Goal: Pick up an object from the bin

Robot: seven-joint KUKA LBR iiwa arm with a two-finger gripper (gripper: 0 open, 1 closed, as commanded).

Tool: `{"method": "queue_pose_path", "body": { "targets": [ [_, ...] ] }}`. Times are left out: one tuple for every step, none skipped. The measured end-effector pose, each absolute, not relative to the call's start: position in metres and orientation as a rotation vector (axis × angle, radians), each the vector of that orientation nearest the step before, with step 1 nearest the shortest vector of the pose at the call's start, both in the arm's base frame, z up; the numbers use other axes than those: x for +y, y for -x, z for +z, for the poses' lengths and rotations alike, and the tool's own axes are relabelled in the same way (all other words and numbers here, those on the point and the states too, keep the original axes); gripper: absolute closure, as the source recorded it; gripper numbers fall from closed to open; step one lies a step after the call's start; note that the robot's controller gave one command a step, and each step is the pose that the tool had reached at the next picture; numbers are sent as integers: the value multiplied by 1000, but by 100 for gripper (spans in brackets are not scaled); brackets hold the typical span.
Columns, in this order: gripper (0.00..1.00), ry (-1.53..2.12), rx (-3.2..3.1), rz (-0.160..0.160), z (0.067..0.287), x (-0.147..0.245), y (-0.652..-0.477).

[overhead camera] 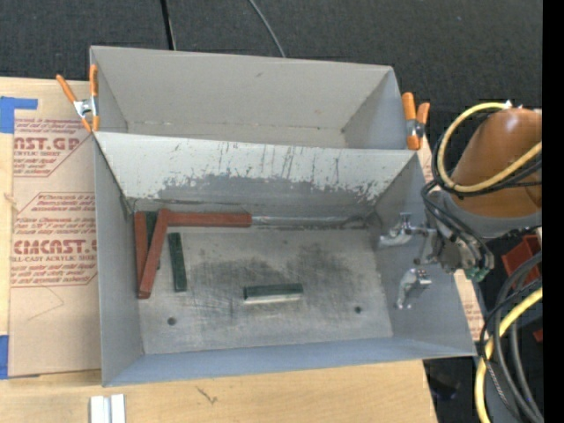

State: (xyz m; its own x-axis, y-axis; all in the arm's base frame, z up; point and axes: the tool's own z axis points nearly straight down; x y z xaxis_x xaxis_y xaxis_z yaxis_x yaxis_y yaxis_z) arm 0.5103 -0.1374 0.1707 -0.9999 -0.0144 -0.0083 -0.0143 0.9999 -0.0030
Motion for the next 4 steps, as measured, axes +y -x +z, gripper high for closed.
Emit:
{"method": "queue_pose_path", "body": {
  "targets": [
    [0, -158, 3138, 2, 129, -123, -510],
    [0, -63, 3141, -1, 106, -81, -530],
    [0, 335, 3124, 0, 112, -39, -533],
    [100, 33, 3125, 0, 78, -28, -522]
  ]
}}
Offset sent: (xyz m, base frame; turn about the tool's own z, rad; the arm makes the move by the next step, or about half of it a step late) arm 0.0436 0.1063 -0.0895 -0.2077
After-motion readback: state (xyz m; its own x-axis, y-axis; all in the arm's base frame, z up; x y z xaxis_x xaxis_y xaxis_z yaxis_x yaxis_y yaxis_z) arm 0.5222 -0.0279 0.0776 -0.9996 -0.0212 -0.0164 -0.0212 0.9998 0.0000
